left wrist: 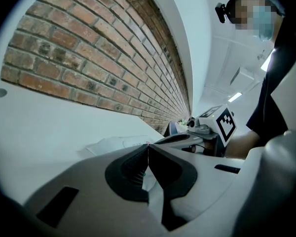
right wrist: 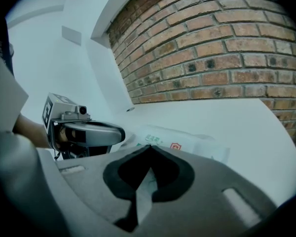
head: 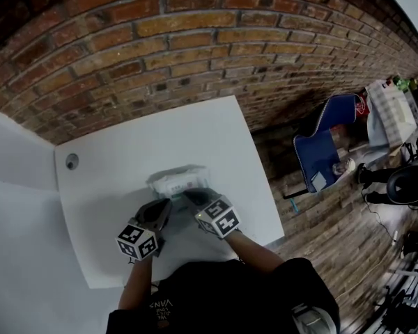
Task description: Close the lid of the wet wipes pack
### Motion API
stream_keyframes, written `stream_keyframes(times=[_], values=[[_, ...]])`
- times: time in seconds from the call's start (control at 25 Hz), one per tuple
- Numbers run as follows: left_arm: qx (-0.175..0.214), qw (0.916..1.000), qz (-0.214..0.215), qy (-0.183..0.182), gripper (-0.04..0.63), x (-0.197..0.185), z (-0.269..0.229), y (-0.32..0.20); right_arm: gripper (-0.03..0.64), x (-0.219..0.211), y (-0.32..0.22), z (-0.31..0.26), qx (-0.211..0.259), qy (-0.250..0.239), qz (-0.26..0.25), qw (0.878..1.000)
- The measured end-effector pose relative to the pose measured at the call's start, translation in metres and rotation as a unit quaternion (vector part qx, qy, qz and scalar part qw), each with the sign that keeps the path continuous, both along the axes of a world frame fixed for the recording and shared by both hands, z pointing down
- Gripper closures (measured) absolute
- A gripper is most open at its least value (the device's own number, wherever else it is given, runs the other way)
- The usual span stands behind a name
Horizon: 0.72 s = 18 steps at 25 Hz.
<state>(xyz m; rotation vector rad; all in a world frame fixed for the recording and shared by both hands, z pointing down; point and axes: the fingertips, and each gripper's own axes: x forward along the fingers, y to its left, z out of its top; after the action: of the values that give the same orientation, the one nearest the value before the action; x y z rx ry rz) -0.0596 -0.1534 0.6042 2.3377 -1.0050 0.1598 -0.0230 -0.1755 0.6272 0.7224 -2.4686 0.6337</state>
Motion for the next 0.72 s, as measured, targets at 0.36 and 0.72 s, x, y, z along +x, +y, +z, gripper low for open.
stream_keyframes(times=[0.36, 0.72], values=[[0.018, 0.9996, 0.022, 0.006, 0.597, -0.005, -0.018, 0.009, 0.618, 0.005, 0.001, -0.027, 0.024, -0.011, 0.045, 0.999], [0.047, 0.9971, 0.06, 0.006, 0.597, -0.003, -0.047, 0.025, 0.618, 0.013, 0.02, -0.059, 0.051, -0.02, 0.095, 0.994]])
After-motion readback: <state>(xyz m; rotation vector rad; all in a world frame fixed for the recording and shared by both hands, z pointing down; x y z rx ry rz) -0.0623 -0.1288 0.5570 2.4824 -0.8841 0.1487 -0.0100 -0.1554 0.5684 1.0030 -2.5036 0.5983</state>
